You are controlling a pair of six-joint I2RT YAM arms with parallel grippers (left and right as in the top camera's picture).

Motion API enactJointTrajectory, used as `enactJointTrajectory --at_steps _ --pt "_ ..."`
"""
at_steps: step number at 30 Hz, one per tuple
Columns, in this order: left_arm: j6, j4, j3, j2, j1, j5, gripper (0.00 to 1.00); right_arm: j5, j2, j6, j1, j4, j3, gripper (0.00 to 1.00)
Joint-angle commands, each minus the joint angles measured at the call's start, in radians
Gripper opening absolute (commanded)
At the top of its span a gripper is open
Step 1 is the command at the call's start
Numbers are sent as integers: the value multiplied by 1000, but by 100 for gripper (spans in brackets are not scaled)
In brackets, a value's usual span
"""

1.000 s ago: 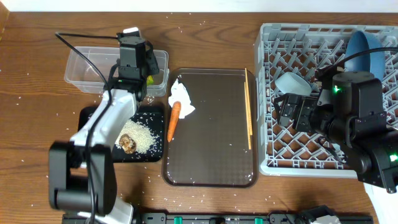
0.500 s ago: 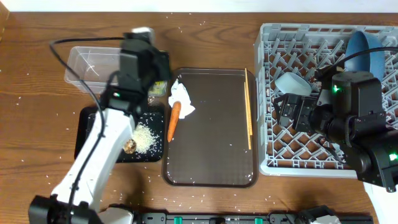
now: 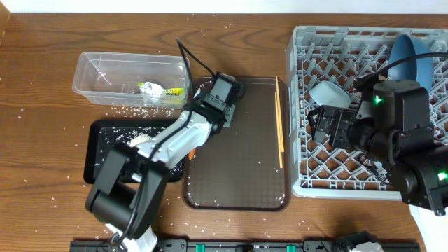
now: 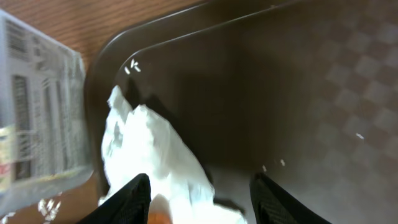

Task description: Sort waste into correct bins and load items into the dishwasher rack

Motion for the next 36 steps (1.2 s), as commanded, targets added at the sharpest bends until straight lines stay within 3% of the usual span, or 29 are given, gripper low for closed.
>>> enactJointTrajectory --at_steps 1,11,15,18,21,22,36 --pt "41 32 0 33 2 -41 52 -7 2 15 -18 -7 13 99" --pt "48 62 0 145 30 -64 52 -7 2 15 -18 -15 12 99" --pt "45 71 0 157 30 40 52 -7 2 15 -18 -15 12 99" --pt "45 74 0 155 30 189 40 -7 2 15 -18 -18 12 99" --pt "31 76 0 145 27 280 11 -7 2 15 -18 -18 12 99" --pt "18 76 0 139 27 280 6 -7 2 15 -18 -18 12 99" --pt "8 55 9 -125 -5 235 6 -7 2 15 -18 -14 12 99"
